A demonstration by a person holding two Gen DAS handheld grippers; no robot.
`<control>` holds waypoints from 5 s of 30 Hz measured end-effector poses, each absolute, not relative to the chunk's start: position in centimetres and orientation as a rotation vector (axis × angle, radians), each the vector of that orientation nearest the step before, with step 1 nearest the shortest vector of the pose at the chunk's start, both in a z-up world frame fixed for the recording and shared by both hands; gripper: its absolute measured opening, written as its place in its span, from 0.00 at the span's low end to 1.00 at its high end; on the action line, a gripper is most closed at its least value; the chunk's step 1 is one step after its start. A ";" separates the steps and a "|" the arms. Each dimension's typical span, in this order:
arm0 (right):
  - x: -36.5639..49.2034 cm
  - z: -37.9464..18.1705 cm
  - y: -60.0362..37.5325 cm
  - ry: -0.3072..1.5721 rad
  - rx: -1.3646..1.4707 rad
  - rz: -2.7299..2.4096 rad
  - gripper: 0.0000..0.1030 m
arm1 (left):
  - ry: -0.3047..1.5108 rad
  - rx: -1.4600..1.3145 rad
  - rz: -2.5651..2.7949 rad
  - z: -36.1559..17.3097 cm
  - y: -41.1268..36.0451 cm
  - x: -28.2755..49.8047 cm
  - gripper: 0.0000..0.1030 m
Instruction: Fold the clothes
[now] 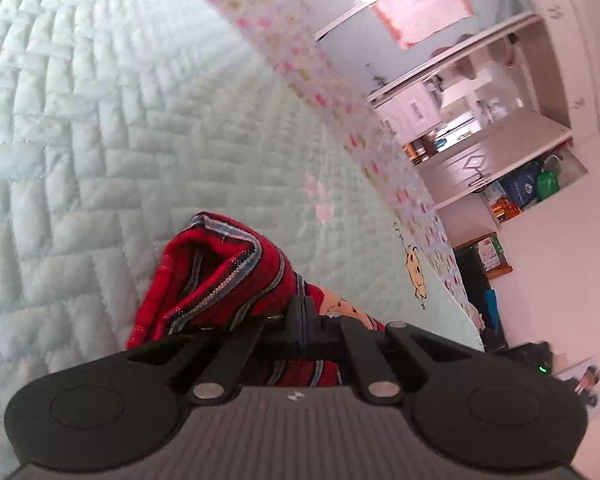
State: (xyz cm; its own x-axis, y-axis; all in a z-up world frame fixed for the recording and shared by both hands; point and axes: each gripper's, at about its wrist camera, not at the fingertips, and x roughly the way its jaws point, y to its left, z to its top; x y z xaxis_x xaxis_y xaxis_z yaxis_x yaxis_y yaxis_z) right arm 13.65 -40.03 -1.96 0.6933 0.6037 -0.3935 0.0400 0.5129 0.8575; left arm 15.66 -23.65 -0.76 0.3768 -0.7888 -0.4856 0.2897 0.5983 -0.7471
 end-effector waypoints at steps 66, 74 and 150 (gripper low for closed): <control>-11.1 -0.9 -34.1 0.795 0.986 0.307 0.33 | 1.186 -0.510 -0.937 1.6 -15.1 -0.9 0.51; -8.4 2.2 -37.5 0.587 1.096 0.325 0.35 | 0.980 -0.598 -0.965 6.8 -17.0 3.6 0.53; 8.5 -2.8 -33.0 0.694 0.787 0.502 0.00 | 0.994 -0.103 -0.769 3.6 -27.9 16.1 0.38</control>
State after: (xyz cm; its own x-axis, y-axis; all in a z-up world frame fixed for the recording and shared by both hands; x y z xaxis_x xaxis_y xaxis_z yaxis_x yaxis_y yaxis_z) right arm 8.53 -32.99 -2.79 0.6728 0.6397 -0.3716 -0.1523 0.6113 0.7766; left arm 16.06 -27.87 3.63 0.3094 -0.6256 -0.7162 0.5357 0.7369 -0.4122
